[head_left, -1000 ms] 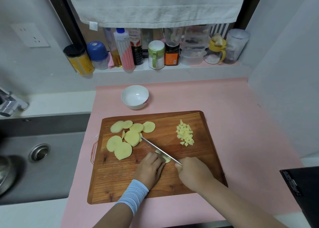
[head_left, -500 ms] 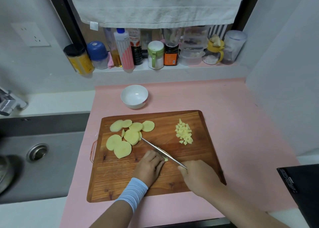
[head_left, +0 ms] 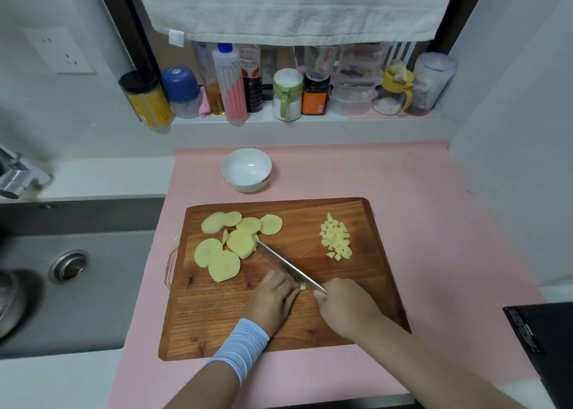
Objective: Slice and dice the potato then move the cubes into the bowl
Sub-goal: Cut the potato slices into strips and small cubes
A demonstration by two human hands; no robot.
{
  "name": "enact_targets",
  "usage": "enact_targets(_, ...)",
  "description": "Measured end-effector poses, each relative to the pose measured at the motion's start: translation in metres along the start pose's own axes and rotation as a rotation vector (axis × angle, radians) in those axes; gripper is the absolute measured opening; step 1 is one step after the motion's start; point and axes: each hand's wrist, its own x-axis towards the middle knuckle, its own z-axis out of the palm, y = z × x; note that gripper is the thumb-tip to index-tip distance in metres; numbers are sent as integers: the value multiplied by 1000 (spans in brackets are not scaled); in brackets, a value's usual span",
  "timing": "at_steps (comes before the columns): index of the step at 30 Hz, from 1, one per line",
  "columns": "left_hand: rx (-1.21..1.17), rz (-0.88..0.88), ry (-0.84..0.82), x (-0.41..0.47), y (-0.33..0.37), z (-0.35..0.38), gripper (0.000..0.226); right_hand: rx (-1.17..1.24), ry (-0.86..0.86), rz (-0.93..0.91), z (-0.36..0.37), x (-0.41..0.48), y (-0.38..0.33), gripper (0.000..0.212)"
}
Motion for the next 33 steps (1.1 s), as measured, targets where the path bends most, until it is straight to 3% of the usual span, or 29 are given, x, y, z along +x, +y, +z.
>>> enact_targets(18, -10, -27, 52, -4, 0, -1, 16, -51, 99, -31, 8, -20, -4, 43)
enact_targets(22, -10, -41, 49, -5, -1, 0, 8, -63, 81, -46, 4, -26, 2, 42)
enact_targets(33, -50, -51, 28, -4, -3, 1, 14, -28, -7, 13, 5, -16, 9, 42)
